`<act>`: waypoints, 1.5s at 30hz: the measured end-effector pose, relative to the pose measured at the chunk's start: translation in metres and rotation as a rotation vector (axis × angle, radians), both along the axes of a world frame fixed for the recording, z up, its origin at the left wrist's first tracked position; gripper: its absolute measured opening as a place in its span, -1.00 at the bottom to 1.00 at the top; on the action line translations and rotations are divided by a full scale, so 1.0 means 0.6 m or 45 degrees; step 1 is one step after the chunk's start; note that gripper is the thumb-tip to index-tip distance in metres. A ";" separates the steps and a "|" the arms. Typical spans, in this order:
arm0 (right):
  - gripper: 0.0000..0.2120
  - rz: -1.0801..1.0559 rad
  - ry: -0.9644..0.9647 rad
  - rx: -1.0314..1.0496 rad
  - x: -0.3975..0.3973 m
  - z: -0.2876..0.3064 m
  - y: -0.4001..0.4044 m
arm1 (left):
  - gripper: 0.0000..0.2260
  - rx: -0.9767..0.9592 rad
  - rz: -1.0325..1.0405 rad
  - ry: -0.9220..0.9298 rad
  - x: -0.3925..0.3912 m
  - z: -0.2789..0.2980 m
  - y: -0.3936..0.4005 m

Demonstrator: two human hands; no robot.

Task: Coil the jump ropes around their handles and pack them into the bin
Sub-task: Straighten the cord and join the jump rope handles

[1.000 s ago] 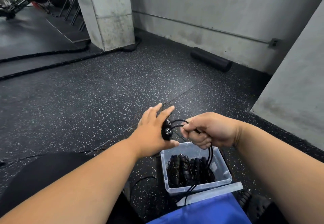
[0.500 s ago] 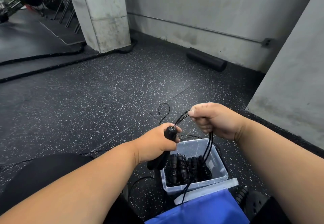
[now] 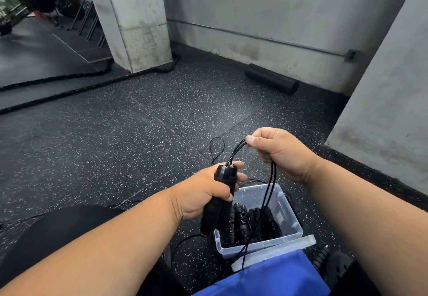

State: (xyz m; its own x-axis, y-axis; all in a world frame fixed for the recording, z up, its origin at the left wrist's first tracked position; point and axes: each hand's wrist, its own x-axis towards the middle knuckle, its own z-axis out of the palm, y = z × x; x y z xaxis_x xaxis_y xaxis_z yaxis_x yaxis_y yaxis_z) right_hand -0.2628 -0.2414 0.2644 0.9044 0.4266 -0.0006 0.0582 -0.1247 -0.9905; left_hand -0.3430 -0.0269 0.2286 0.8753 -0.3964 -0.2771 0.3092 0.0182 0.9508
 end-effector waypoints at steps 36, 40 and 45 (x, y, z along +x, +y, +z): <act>-0.67 0.040 -0.745 -1.420 -0.052 0.020 0.021 | -0.15 0.736 0.567 -0.256 0.017 0.054 0.082; -0.65 0.300 -0.926 -1.456 -0.052 0.028 0.023 | -0.38 0.965 -0.065 -0.435 0.005 0.063 0.052; -0.69 0.385 -1.076 -1.560 -0.047 0.014 0.032 | -0.44 1.431 -0.069 -0.599 0.001 0.028 0.024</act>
State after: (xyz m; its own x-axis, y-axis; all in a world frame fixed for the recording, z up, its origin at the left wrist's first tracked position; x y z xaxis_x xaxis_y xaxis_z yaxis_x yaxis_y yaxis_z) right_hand -0.2908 -0.2225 0.2728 0.7019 0.7119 -0.0238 0.7121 -0.7005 0.0483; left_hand -0.3425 -0.0127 0.2456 0.9725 -0.1787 -0.1495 -0.0945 -0.8890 0.4480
